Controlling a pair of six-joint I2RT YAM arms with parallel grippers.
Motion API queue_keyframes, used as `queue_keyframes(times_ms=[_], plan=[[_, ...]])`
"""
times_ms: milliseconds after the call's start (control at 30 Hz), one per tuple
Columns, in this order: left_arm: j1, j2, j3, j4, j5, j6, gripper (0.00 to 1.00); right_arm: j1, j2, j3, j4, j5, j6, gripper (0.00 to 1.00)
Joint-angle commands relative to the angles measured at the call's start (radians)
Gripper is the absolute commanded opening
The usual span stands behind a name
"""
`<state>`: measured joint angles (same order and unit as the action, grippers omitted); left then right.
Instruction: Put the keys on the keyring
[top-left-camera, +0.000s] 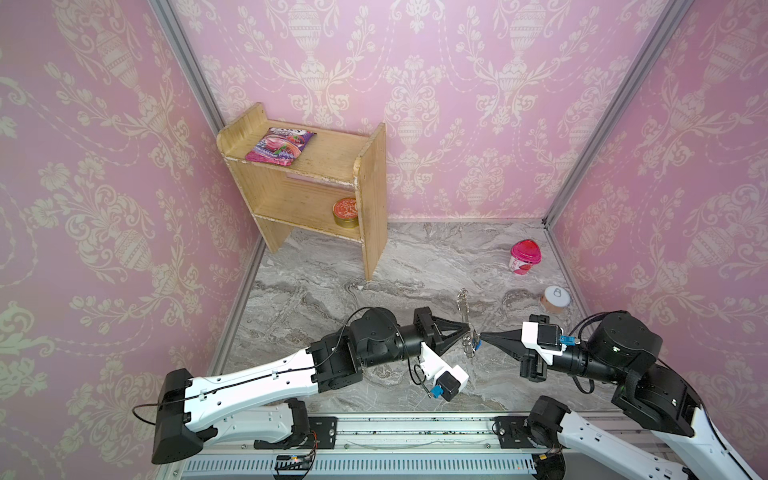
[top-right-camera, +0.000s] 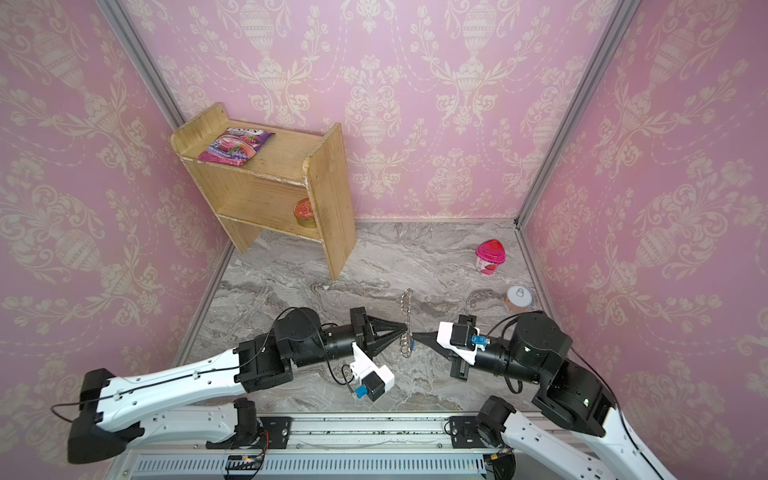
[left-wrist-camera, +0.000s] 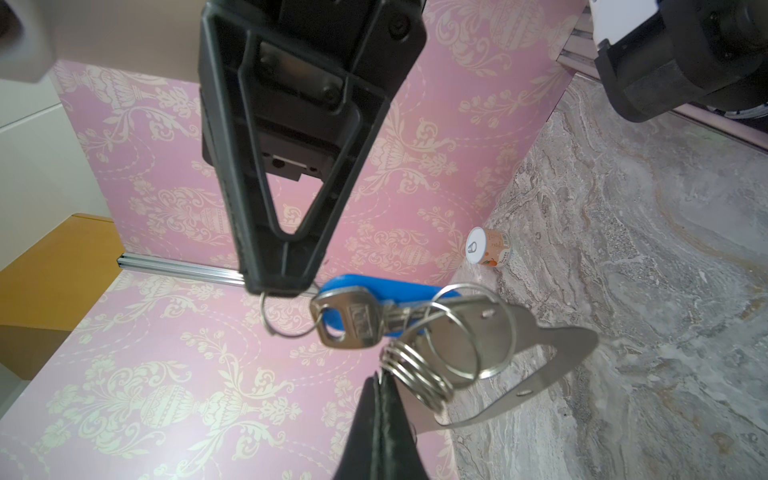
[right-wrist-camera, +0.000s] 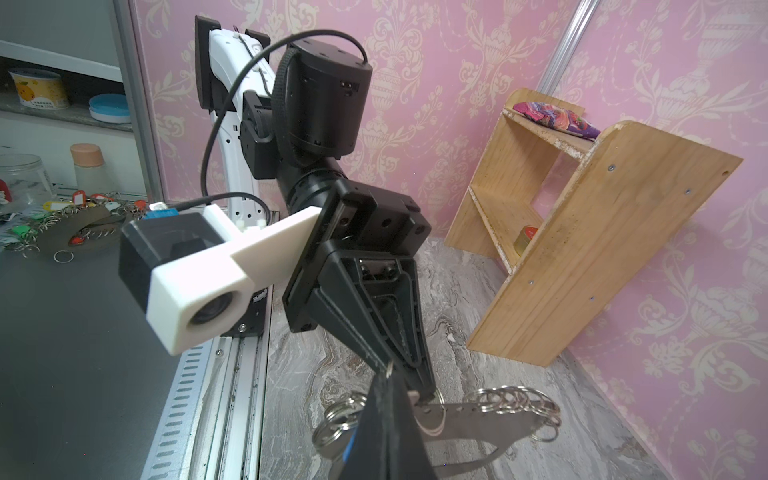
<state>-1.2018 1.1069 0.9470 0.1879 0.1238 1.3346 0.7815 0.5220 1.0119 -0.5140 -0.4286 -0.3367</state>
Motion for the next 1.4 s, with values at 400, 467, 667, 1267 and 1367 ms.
queue_keyframes(times_ms=[400, 467, 667, 1267, 1367], plan=[[-0.012, -0.004, -0.016, 0.128, -0.044, 0.051, 0.00, 0.006, -0.007, -0.010, -0.029, 0.092, 0.031, 0.00], [-0.012, -0.007, -0.018, 0.128, -0.044, 0.050, 0.00, 0.006, -0.006, -0.011, -0.027, 0.091, 0.033, 0.00], [-0.011, -0.010, -0.021, 0.125, -0.041, 0.052, 0.00, 0.006, 0.006, -0.014, 0.000, 0.078, 0.040, 0.00], [-0.013, -0.022, -0.029, 0.112, -0.036, 0.053, 0.00, 0.007, 0.030, 0.002, 0.005, 0.091, 0.042, 0.00], [-0.015, -0.022, -0.029, 0.108, -0.035, 0.055, 0.00, 0.007, 0.032, 0.004, 0.003, 0.093, 0.043, 0.00]])
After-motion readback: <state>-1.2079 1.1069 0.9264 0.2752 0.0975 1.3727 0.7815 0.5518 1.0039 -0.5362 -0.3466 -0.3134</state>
